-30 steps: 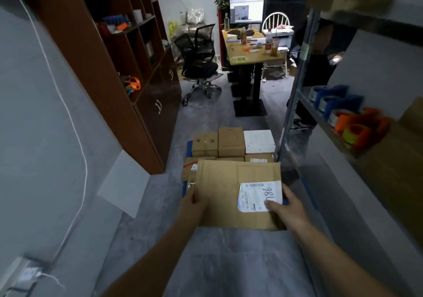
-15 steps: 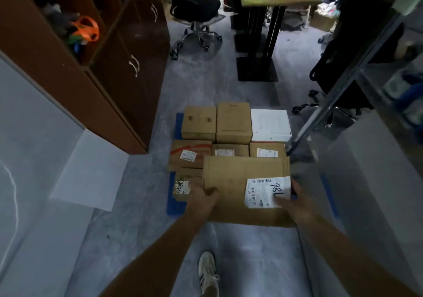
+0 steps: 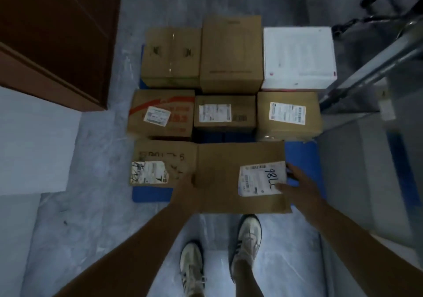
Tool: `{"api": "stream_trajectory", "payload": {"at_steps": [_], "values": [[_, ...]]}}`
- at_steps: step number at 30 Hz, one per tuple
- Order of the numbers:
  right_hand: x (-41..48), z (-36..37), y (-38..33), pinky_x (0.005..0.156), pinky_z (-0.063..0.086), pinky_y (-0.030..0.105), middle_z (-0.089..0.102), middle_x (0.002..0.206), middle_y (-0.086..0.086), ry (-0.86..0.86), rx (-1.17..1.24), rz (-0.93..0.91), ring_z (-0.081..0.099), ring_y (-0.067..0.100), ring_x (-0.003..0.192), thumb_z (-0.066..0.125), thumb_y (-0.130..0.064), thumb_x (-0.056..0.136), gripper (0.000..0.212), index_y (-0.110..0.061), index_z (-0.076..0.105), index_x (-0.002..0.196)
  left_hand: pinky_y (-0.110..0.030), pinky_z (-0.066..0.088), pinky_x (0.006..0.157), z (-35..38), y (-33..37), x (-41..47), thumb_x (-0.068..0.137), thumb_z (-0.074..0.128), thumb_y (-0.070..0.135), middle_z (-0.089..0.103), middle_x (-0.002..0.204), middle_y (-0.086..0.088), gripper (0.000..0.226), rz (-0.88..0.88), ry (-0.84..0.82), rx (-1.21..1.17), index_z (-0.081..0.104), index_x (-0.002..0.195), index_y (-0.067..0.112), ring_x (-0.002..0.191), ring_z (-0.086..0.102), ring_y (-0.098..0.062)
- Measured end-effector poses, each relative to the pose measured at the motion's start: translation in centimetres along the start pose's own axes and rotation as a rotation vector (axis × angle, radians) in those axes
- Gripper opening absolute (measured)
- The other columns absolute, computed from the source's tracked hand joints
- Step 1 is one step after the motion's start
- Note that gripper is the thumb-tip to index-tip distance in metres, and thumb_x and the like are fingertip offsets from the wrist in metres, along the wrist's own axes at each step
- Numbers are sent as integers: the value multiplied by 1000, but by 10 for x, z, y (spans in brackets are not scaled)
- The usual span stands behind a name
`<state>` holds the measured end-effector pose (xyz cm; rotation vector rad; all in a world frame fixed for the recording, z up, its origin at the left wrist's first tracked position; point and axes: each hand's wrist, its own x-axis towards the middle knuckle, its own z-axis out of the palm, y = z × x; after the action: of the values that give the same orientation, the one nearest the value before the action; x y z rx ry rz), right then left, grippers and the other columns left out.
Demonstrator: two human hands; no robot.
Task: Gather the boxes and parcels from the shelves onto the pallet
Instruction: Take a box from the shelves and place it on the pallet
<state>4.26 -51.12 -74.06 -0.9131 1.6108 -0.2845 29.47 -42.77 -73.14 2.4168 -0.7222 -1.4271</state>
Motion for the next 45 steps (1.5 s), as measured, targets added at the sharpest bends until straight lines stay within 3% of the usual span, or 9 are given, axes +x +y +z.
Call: {"api": "stream_trajectory", "payload": {"at_steps": [3,7,15,20,23,26,31,35,45], "values": [[55,13,19,89,48,30,54,132,10,-40,-70,-14,55,24,115,56,17,85,63,-8,45,142,-17,46,63,27,-11,47,99,48,9,58,104,-10,19,-77,-32,-64,53,116,3,88,55,-17],[113,33,34,68,49,20,58,118,2,-61,-134,7,56,17,103,57,15,85,62,-16,50,138,-37,43,100,45,-4,101,97,48,7,43,143,-15,51,-85,46,-76,33,146,4,126,46,-32],[159,53,39,62,53,14,60,107,-9,-79,-118,-23,58,14,105,56,22,77,80,-32,50,136,-48,41,104,53,0,145,96,49,8,42,143,-17,54,-63,81,-21,29,146,4,126,45,-35],[150,53,41,91,54,34,58,123,-11,-111,-128,-116,55,7,113,57,16,82,90,-38,31,148,-48,32,112,61,11,146,105,34,19,31,152,-14,50,-79,162,-118,20,152,9,136,36,-32],[142,52,33,94,53,37,57,126,-8,-136,-170,-102,54,11,116,53,13,86,80,-32,33,148,-45,35,110,59,21,138,105,32,26,46,138,-8,38,-41,185,-199,42,139,12,126,47,-26],[128,49,10,84,55,34,62,121,1,-53,-264,-64,60,20,110,47,4,91,45,-20,53,129,-19,48,80,52,38,121,100,45,7,49,94,7,20,37,102,-131,52,90,22,83,50,-5],[78,35,-86,50,45,11,57,118,-2,-69,-257,-164,50,2,73,48,1,91,47,-27,52,129,-34,27,115,6,111,62,96,55,10,23,156,-5,66,155,-40,-50,20,152,10,142,27,-21],[4,-6,-209,79,46,21,50,140,5,-82,-325,-321,58,16,101,54,-2,90,48,-19,50,136,-17,22,110,-64,196,-6,95,55,13,24,158,-6,62,329,55,59,27,150,9,142,28,-21],[-259,-152,-512,107,35,26,41,149,10,119,-333,-820,41,25,135,63,-7,91,59,-6,38,145,-13,29,100,-286,427,-275,90,63,11,38,147,-21,54,869,377,162,43,138,-3,131,38,-25]]}}
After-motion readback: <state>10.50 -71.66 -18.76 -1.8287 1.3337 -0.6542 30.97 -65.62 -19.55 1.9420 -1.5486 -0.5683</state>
